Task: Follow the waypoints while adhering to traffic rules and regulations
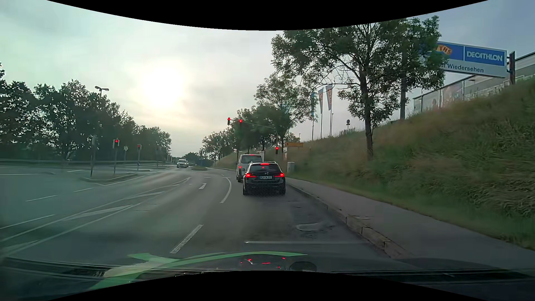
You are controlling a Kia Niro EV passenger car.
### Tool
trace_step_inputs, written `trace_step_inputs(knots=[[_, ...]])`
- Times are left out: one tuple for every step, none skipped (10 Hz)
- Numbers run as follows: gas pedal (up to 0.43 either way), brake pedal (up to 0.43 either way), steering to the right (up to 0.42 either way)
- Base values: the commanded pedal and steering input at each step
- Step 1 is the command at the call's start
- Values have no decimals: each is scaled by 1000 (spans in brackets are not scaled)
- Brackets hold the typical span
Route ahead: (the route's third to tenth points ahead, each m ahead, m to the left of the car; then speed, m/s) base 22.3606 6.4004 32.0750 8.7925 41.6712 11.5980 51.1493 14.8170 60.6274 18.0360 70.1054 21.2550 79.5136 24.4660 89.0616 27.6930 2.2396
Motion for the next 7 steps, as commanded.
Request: trace_step_inputs(knots=[[0,85,-71],[0,104,-70],[0,116,-70],[0,128,-69],[0,134,-67],[0,128,-63],[0,134,-60]])
